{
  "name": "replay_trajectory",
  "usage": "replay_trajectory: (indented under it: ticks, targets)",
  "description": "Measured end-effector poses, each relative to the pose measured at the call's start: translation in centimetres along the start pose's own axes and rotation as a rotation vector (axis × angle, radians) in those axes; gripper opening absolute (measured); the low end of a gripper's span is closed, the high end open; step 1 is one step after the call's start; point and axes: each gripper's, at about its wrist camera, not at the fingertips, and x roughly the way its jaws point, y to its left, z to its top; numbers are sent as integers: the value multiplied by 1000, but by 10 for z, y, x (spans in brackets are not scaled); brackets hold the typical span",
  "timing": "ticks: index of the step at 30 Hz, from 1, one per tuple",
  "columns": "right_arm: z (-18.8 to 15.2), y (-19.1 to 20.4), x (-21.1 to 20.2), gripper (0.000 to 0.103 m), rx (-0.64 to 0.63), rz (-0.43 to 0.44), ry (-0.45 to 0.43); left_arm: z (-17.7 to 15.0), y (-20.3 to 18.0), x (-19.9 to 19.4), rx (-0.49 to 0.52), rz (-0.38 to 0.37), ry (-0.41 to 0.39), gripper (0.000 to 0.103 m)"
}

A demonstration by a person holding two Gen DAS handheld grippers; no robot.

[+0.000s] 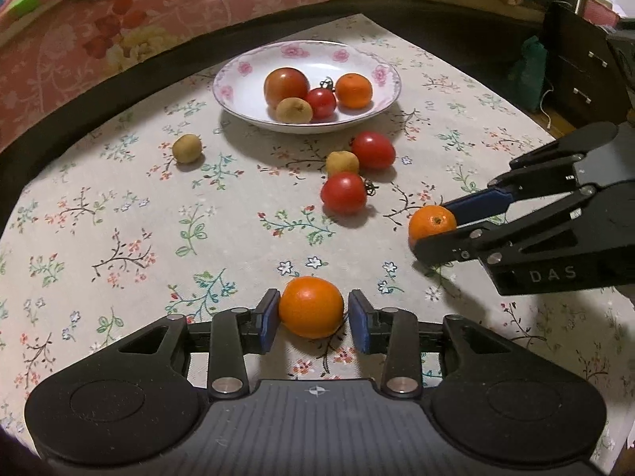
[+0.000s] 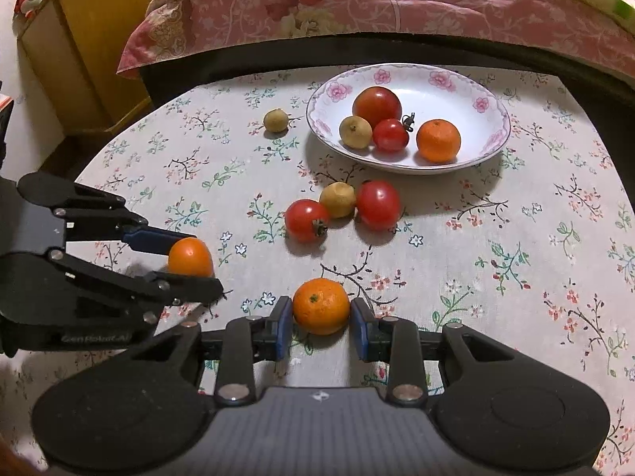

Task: Organize fruits

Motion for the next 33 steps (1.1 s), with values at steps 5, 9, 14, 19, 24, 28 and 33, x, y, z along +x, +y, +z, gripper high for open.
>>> replay_trajectory:
  ticks: [5, 9, 14, 19, 24, 28, 33]
  targets:
    - [1, 1, 0, 32, -11, 0, 2, -2, -6, -3, 47, 9, -7, 58]
    - [1, 3, 0, 40, -33, -18, 3, -1, -6, -2, 55, 6, -4, 65]
    - [0, 0, 0, 42, -33, -19, 3, 0, -1, -2, 44, 18, -2, 67]
    - [2, 0, 0, 42, -30, -15, 0, -2, 1, -2, 42, 25, 4, 69]
    - [2, 3, 1, 42, -42, -15, 1, -5, 1, -5, 37, 33, 5, 70]
    - [3, 4, 1, 42, -46, -13, 2, -4, 0, -6, 32, 40, 7, 65]
    - [3, 4, 2, 42, -51, -13, 5, -3, -2, -7, 32, 33, 12, 59]
